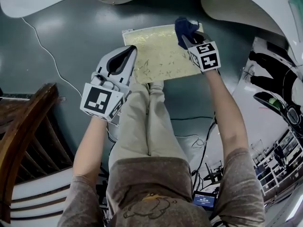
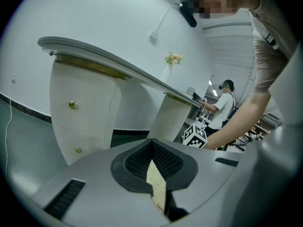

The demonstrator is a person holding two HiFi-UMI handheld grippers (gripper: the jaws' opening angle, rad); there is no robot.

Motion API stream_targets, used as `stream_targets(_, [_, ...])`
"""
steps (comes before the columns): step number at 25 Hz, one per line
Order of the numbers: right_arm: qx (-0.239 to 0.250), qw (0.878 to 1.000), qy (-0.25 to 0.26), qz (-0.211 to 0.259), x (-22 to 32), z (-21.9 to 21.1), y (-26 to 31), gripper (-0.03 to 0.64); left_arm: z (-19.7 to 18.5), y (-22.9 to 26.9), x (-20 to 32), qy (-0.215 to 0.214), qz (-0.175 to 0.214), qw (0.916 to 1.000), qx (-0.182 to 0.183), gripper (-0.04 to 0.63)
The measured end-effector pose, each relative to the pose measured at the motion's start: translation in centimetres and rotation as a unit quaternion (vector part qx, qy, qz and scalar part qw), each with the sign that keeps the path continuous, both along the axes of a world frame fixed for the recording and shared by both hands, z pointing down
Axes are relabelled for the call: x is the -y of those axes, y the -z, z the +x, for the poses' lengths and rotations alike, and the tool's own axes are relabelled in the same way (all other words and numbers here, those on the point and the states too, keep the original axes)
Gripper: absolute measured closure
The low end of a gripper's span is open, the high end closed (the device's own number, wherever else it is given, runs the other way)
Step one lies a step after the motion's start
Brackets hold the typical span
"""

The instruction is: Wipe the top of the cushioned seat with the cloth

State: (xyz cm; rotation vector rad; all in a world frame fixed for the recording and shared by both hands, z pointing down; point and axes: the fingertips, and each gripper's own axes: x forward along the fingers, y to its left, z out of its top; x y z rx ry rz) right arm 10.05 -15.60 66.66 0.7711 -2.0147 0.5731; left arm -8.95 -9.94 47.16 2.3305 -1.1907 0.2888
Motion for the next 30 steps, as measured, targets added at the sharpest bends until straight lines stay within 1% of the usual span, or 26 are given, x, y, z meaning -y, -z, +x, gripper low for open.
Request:
stream_targets(4, [-0.014, 1.0, -0.009, 0.007, 0.6, 2.3, 0.2, 0.517, 0.3, 0.2, -0.2, -0.006, 0.0, 1.0, 0.001, 0.578])
stream_targets(10, [-0.037, 0.999, -0.004, 0.019, 1.3, 4.6, 0.3, 0.517, 0.2, 0.2, -0.5, -0.01, -0.001, 0.9999, 0.004, 0.578])
stream_targets(16, [-0.058, 0.997, -0.034, 0.028, 1.9, 8.0, 0.1, 0.517, 0.3, -0.2, -0.9, -0.011, -0.004, 0.9999, 0.004, 0.578])
stream_targets(23, [-0.101, 0.991, -0.082, 0.029, 1.3, 11.9, -0.4, 0.518, 0.3, -0.2, -1.5, -0.01, -0.003, 1.0, 0.0, 0.578])
stream_targets(26, [-0.106, 0.99, -0.092, 0.03, 0.6, 12.9, -0.2, 0.518, 0.2, -0.1, -1.8, -0.009, -0.001, 1.0, 0.0, 0.578])
stream_targets(30, [-0.099, 0.99, -0.089, 0.037, -0.3, 13.1, 0.9, 0.518, 0.3, 0.2, -2.5, -0.009, 0.001, 1.0, 0.0, 0.578])
